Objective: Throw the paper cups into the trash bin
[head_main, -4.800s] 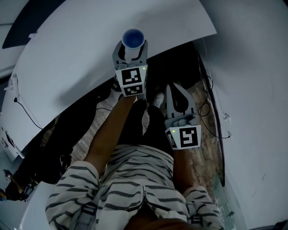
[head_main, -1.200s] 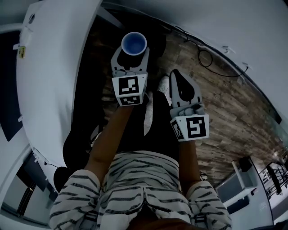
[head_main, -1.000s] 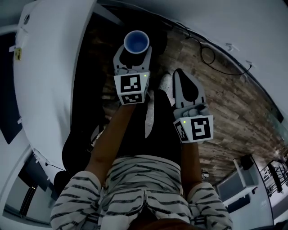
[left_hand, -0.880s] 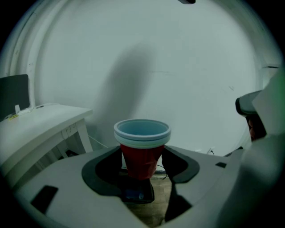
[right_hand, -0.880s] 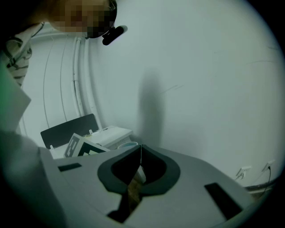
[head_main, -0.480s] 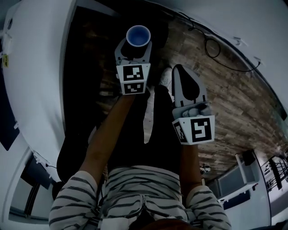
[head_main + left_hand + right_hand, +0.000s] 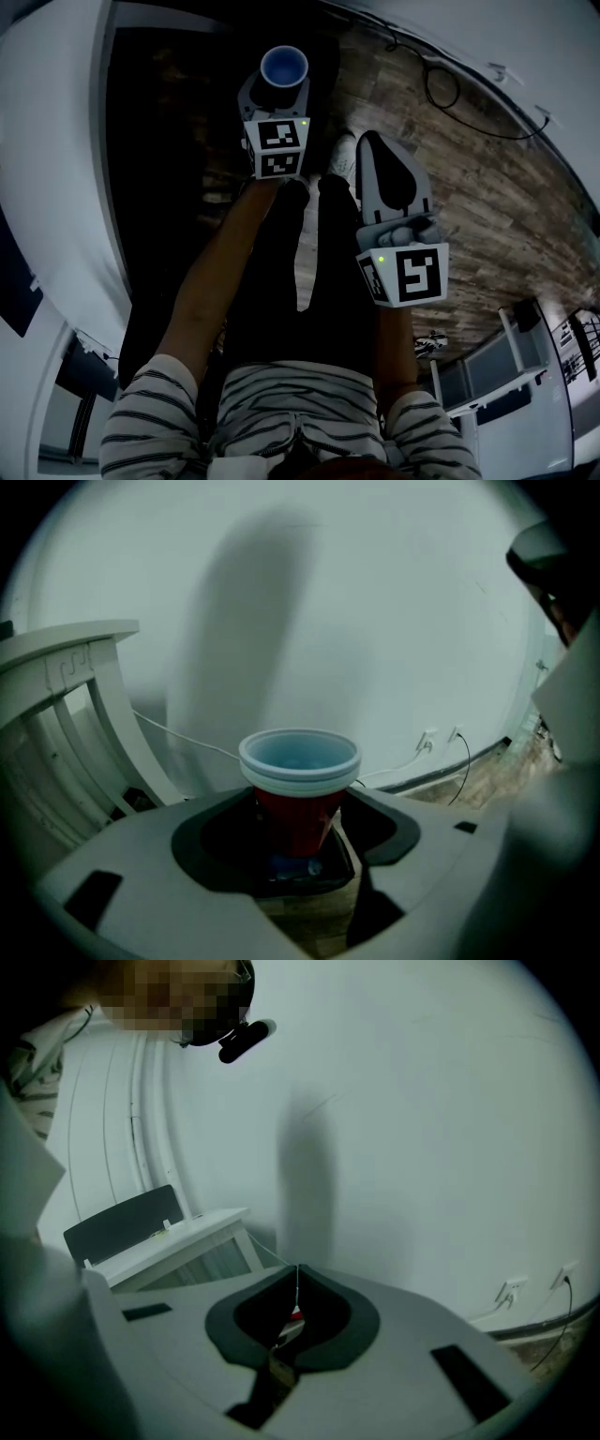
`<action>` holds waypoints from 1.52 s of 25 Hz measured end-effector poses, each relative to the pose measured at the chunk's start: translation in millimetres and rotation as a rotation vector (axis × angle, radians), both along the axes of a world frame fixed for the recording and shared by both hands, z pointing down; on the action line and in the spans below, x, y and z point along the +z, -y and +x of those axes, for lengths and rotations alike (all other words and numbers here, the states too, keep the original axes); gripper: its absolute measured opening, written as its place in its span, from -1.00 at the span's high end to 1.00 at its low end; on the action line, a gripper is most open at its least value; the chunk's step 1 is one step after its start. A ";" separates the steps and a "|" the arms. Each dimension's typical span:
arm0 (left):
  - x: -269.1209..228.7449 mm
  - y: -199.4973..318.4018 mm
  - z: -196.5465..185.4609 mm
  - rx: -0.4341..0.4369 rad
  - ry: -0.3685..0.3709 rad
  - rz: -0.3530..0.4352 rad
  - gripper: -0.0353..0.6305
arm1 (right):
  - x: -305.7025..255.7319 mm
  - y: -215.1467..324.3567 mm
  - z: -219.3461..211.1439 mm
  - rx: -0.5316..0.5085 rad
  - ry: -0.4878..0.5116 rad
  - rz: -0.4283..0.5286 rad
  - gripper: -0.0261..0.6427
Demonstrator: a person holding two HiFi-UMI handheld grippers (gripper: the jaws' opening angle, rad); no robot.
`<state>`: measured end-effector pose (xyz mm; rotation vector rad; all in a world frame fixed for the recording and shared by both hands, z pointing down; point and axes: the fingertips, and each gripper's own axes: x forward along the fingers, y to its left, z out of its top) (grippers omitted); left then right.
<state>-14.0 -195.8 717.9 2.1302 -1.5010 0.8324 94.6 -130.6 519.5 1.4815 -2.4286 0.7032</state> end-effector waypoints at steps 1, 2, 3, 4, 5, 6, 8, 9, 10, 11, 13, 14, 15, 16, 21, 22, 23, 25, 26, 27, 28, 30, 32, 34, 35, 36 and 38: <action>8.6 1.1 1.4 0.006 0.004 -0.012 -0.01 | 2.2 1.0 0.5 0.002 0.001 -0.002 0.89; 16.0 2.4 2.0 0.010 0.010 -0.025 -0.01 | 4.4 1.8 0.8 0.002 0.001 -0.004 0.89; 22.5 3.8 1.8 0.013 0.018 -0.036 -0.01 | 6.8 2.2 0.9 0.002 0.002 -0.006 0.89; 28.9 4.9 1.5 0.016 0.025 -0.046 -0.01 | 9.3 2.6 1.0 0.002 0.003 -0.010 0.89; 35.4 5.6 1.7 0.021 0.030 -0.054 -0.01 | 11.9 3.0 1.1 0.002 0.005 -0.013 0.89; 42.0 6.3 2.8 0.029 0.035 -0.062 -0.01 | 14.6 3.8 1.3 0.003 0.007 -0.017 0.89; 56.0 7.3 6.2 0.047 0.040 -0.078 -0.01 | 20.0 6.1 2.0 0.005 0.010 -0.023 0.89; 63.1 7.5 8.0 0.053 0.042 -0.087 -0.01 | 22.7 7.1 2.6 0.005 0.011 -0.026 0.89; 70.2 7.6 9.8 0.057 0.043 -0.097 -0.01 | 25.4 8.1 3.2 0.004 0.011 -0.029 0.89; 77.0 7.7 11.5 0.060 0.043 -0.105 -0.01 | 27.9 9.0 3.8 0.003 0.011 -0.032 0.89; 90.2 8.6 13.8 0.061 0.043 -0.122 -0.01 | 32.8 10.9 4.7 0.001 0.009 -0.034 0.89; 96.9 9.3 14.3 0.060 0.041 -0.130 -0.01 | 35.5 11.8 5.1 0.000 0.008 -0.035 0.89; 103.3 10.1 14.6 0.058 0.040 -0.137 -0.01 | 38.6 12.6 5.9 0.000 0.007 -0.036 0.89; 109.4 10.7 14.9 0.059 0.041 -0.144 -0.01 | 41.9 13.1 7.1 0.002 0.005 -0.039 0.89; 138.3 13.2 17.1 0.071 0.054 -0.177 -0.01 | 59.7 15.5 14.0 0.010 -0.005 -0.059 0.89; 143.5 13.4 16.7 0.070 0.056 -0.183 -0.01 | 62.3 16.2 13.9 0.012 -0.003 -0.060 0.89; 148.7 13.4 16.2 0.071 0.058 -0.189 -0.01 | 63.8 17.5 13.1 0.017 0.006 -0.058 0.89; 159.3 13.2 14.7 0.078 0.065 -0.201 -0.01 | 66.1 20.2 9.9 0.026 0.022 -0.051 0.89; 164.4 13.2 13.6 0.084 0.069 -0.206 -0.01 | 68.2 19.9 8.5 0.024 0.019 -0.054 0.89; 169.5 13.2 12.7 0.090 0.074 -0.212 -0.01 | 70.7 19.2 7.3 0.019 0.013 -0.060 0.89; 174.6 13.1 12.0 0.096 0.079 -0.219 -0.01 | 72.3 19.3 5.8 0.015 0.012 -0.063 0.89; 185.4 12.9 10.2 0.099 0.084 -0.238 -0.01 | 73.7 21.7 2.1 0.014 0.023 -0.057 0.89; 195.6 11.9 7.7 0.090 0.079 -0.259 -0.01 | 76.7 21.9 -1.4 0.013 0.025 -0.053 0.89; 205.8 10.3 5.0 0.084 0.071 -0.271 -0.01 | 82.7 19.2 -4.7 0.010 0.022 -0.061 0.89; 211.1 10.0 3.5 0.078 0.065 -0.276 -0.01 | 87.3 17.3 -5.2 0.009 0.018 -0.076 0.89; 216.5 10.1 2.1 0.066 0.056 -0.284 -0.01 | 92.2 15.5 -4.7 0.010 0.013 -0.093 0.89; 226.1 9.6 -0.5 0.034 0.034 -0.308 -0.01 | 97.6 14.7 -3.3 0.012 0.012 -0.104 0.89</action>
